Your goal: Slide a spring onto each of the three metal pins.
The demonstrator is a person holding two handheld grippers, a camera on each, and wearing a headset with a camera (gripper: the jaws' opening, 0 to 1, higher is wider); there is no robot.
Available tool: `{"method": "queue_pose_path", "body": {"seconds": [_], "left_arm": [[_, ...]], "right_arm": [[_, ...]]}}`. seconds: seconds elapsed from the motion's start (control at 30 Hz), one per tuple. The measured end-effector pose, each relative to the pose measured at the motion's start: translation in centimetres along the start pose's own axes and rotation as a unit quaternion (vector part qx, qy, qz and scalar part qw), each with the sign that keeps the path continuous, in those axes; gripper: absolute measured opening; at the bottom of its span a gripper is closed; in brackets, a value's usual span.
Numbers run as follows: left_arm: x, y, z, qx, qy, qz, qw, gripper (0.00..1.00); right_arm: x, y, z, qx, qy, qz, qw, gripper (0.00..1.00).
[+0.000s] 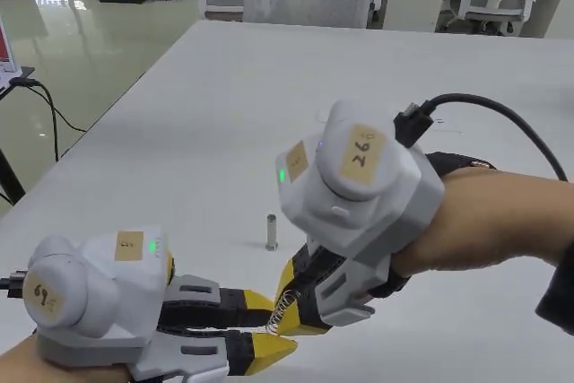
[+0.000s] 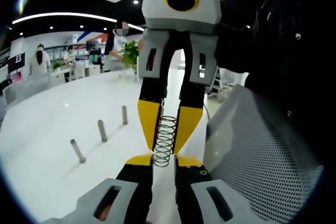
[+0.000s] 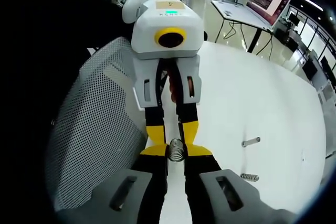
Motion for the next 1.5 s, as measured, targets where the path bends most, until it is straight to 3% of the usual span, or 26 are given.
{"method": "queue_pose_path", "body": {"seconds": [0.43, 1.5], "left_arm": [[-0.3, 0.0, 0.0, 0.003, 0.008, -0.011, 0.9999, 0.15], [-2.1, 1.3, 0.1, 0.018, 0.034, -0.09, 0.9952, 0.51]], "right_arm": [[0.4, 0.4, 0.4, -0.001, -0.006, 0.006, 1.0, 0.08], [0.6, 0.4, 0.9, -0.015, -0.008, 0.013, 0.9998, 0.08]]}}
Point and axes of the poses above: the centre of the closed fingertips' face, and the gripper's own axes: y roughly backward along the fingers, x roughly to its right, z roughly out of its underside, the point moved 7 cm from there along y, roughly backward along the fingers, and after that the axes turned 7 degrees about -y, right-handed, at the moved point
